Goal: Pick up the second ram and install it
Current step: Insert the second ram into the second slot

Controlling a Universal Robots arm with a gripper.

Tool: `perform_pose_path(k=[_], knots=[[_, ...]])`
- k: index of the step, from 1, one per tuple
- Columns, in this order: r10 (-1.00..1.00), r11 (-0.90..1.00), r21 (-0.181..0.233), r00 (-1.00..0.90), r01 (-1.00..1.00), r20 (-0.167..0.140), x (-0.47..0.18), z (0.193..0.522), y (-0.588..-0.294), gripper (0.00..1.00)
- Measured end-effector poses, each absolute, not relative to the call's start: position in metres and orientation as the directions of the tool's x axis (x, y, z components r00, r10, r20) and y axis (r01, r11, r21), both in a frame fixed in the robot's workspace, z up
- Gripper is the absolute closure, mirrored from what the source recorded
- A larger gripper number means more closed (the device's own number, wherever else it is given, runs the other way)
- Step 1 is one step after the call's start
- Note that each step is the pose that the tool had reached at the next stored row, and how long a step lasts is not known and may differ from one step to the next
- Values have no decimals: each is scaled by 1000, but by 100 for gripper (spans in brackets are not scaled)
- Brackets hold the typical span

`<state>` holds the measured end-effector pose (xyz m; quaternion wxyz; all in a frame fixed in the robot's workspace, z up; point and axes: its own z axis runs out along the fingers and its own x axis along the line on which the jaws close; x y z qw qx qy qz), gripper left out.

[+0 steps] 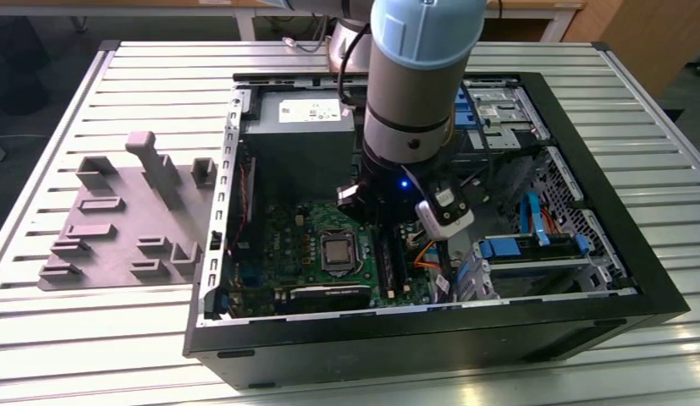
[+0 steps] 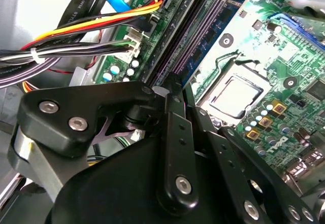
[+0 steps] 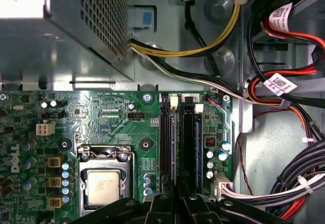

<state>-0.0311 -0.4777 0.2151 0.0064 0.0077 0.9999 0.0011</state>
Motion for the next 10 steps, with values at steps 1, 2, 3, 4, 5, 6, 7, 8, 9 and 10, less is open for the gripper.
perform_pose_path(k=[1,2,3,4,5,6,7,8,9,10], knots=[[15,1000,3,-1000,15,-13,-31,215,-478,86],[15,1000,3,-1000,15,-13,-31,214,-478,86],[15,1000,3,-1000,15,-13,-31,214,-478,86],[15,1000,3,-1000,15,-13,-31,214,-478,86],[15,1000,3,-1000,15,-13,-31,214,-478,86],[15,1000,4,-1000,15,-13,-30,213,-478,86],[15,1000,4,-1000,15,-13,-30,213,-478,86],[15,1000,4,-1000,14,-13,-30,213,-478,86],[14,1000,4,-1000,14,-13,-30,213,-478,86],[14,1000,4,-1000,14,-13,-30,212,-478,86]])
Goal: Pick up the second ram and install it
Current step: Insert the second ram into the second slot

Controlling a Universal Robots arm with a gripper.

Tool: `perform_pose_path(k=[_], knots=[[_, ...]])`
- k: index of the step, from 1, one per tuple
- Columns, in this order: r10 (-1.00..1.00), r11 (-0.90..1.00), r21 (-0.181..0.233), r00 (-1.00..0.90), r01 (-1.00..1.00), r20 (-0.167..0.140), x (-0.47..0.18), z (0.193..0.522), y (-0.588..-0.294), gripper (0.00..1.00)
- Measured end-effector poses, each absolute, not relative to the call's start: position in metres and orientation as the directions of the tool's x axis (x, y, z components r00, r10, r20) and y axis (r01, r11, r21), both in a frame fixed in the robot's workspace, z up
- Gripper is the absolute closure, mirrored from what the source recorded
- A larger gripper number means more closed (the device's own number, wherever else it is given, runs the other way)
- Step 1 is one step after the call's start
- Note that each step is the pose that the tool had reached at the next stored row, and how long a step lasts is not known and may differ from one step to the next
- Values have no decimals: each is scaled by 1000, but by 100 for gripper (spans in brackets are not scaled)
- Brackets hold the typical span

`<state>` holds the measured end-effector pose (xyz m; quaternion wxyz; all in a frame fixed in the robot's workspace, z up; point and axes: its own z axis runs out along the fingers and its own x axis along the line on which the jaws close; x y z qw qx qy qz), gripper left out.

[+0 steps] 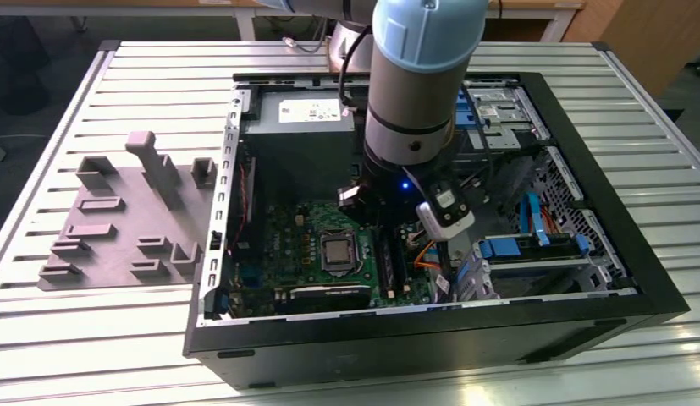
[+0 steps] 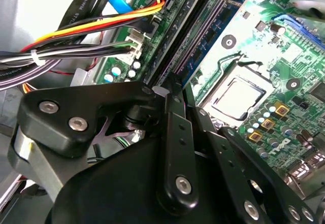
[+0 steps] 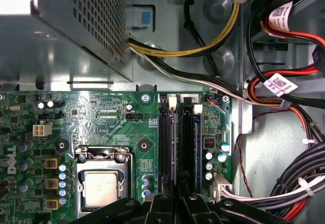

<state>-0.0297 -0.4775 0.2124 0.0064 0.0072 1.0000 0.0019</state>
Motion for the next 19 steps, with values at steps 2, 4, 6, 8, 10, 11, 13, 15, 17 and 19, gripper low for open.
perform_pose_path(k=[2,4,6,8,10,11,13,15,17,19], knots=[[14,1000,4,-1000,14,-13,-30,212,-478,86],[14,1000,4,-1000,14,-13,-30,212,-478,86],[14,1000,4,-1000,14,-13,-30,211,-478,86],[14,1000,4,-1000,14,-13,-30,210,-478,86],[15,1000,4,-1000,14,-12,-30,209,-478,86],[15,1000,4,-1000,15,-12,-30,208,-478,86],[14,1000,4,-1000,14,-12,-30,208,-478,86],[14,1000,4,-1000,14,-12,-30,208,-478,86],[14,1000,4,-1000,14,-12,-30,208,-478,86],[14,1000,4,-1000,14,-12,-30,208,-478,86]])
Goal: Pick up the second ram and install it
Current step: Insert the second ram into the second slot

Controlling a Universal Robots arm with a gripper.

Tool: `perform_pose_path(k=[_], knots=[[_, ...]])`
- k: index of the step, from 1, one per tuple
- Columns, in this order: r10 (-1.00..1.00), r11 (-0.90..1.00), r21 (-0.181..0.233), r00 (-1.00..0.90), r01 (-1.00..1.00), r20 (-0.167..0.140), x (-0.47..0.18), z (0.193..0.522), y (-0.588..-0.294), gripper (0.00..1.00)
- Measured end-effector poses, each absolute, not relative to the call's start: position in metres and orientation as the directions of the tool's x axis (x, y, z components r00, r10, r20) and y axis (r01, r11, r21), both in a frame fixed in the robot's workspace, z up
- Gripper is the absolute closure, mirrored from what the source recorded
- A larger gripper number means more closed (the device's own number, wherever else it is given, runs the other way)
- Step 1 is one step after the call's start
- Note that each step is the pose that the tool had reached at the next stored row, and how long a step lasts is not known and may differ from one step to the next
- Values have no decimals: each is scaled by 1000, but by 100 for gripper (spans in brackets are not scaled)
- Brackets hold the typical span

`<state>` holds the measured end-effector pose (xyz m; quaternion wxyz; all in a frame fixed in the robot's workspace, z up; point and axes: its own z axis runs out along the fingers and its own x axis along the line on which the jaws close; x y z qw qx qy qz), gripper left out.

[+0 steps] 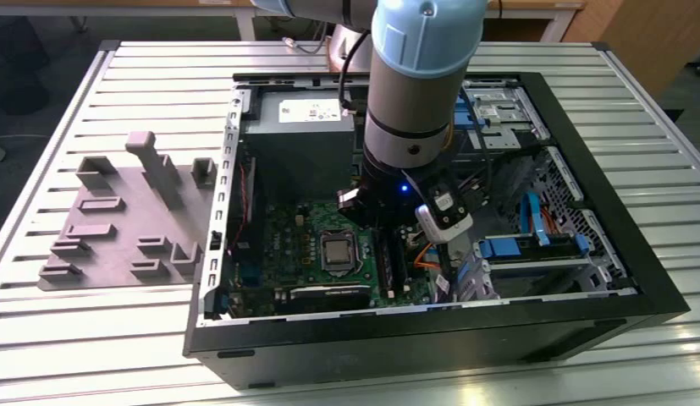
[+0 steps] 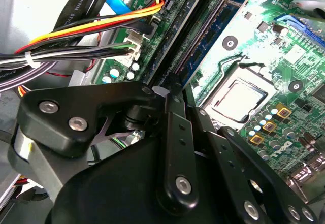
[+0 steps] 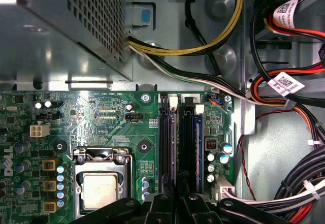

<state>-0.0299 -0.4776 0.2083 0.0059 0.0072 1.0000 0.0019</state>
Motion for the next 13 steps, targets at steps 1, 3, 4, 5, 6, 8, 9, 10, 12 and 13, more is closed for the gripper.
perform_pose_path(k=[1,3,4,5,6,8,9,10,12,13], knots=[[14,1000,4,-1000,14,-12,-30,208,-478,86],[15,1000,4,-1000,14,-12,-30,208,-478,86],[14,1000,4,-1000,14,-12,-30,208,-478,86],[14,1000,4,-1000,14,-12,-30,208,-478,85],[14,1000,4,-1000,14,-12,-30,208,-478,85],[15,1000,4,-1000,14,-12,-30,208,-478,79],[14,1000,4,-1000,14,-12,-30,208,-478,79],[14,1000,4,-1000,14,-12,-30,208,-478,79],[14,1000,4,-1000,14,-12,-30,209,-478,79],[14,1000,4,-1000,14,-12,-30,210,-478,79]])
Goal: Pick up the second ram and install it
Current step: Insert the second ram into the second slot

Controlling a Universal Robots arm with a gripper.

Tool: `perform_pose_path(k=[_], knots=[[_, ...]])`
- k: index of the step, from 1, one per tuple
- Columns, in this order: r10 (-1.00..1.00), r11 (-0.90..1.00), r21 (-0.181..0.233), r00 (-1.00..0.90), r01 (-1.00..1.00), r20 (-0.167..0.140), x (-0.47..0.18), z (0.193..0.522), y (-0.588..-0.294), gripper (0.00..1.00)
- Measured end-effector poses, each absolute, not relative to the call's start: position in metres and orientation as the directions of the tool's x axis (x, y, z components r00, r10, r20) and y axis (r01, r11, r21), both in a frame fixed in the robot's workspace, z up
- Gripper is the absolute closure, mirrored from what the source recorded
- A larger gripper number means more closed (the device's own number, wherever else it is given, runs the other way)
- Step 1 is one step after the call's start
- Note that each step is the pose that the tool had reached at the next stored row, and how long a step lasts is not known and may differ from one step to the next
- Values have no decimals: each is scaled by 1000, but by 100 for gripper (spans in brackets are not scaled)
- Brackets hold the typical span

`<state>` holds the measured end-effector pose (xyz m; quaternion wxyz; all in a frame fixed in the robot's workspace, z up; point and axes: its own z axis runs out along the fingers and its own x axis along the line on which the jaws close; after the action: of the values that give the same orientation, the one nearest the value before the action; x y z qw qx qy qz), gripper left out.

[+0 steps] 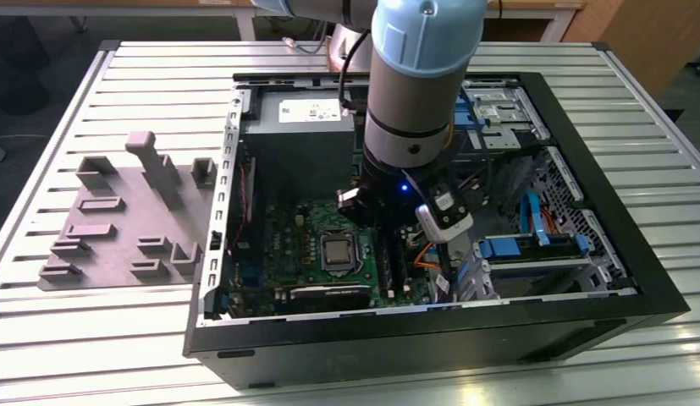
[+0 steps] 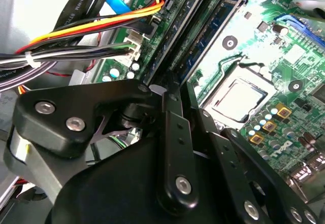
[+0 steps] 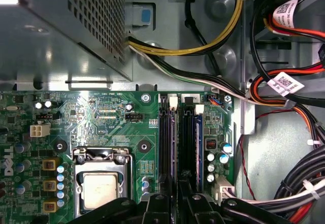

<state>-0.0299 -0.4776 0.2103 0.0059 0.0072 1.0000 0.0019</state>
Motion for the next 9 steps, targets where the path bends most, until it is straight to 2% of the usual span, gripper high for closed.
perform_pose_path(k=[9], knots=[[14,1000,4,-1000,14,-12,-30,239,-478,79]])
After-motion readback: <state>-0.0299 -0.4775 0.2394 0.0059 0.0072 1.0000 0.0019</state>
